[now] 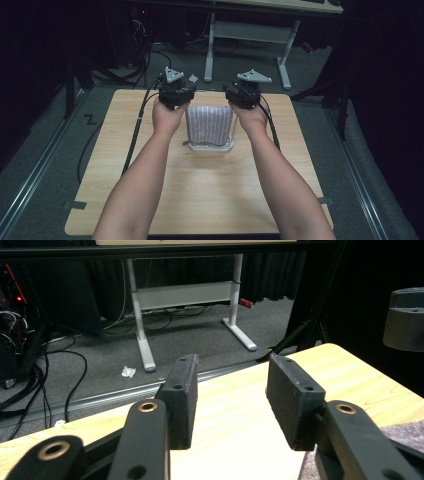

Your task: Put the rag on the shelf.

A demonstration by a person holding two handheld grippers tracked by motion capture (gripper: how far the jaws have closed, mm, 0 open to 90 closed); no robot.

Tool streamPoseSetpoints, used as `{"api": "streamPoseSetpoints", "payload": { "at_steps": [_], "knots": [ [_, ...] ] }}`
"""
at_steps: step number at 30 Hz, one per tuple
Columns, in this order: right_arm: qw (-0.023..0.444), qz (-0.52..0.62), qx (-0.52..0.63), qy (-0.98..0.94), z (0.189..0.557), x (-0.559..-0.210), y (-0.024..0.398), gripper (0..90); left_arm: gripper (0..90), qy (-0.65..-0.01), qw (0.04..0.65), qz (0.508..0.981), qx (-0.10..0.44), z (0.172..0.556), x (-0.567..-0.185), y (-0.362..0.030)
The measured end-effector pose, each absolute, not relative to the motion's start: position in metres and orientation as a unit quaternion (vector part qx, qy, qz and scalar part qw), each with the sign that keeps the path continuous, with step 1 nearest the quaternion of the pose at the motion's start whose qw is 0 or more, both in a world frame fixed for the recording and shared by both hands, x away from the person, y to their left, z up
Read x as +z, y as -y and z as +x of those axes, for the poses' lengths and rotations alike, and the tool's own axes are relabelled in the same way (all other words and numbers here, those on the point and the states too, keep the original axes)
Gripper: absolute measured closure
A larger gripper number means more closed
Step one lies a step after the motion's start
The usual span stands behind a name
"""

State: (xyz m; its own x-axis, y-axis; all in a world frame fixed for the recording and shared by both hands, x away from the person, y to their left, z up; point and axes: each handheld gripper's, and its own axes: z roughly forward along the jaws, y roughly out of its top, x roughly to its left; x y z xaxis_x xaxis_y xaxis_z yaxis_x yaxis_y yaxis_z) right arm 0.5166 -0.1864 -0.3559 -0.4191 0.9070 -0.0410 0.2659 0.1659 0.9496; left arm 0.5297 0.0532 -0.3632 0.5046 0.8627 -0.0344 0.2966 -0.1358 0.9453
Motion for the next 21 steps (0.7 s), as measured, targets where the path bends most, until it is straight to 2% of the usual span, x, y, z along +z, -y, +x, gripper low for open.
{"api": "streamPoseSetpoints", "payload": {
  "at_steps": [16, 21],
  "knots": [
    [0.337, 0.408, 0.486, -0.695, 0.492, -0.352, 0.195, 59.4, 51.9, -0.415, 0.519, 0.695, 0.276, 0.501, -0.36, -0.067],
    [0.34, 0.418, 0.477, -0.695, 0.484, -0.355, 0.199, 61.0, 49.2, -0.405, 0.504, 0.71, 0.28, 0.493, -0.364, -0.065]
  ]
}}
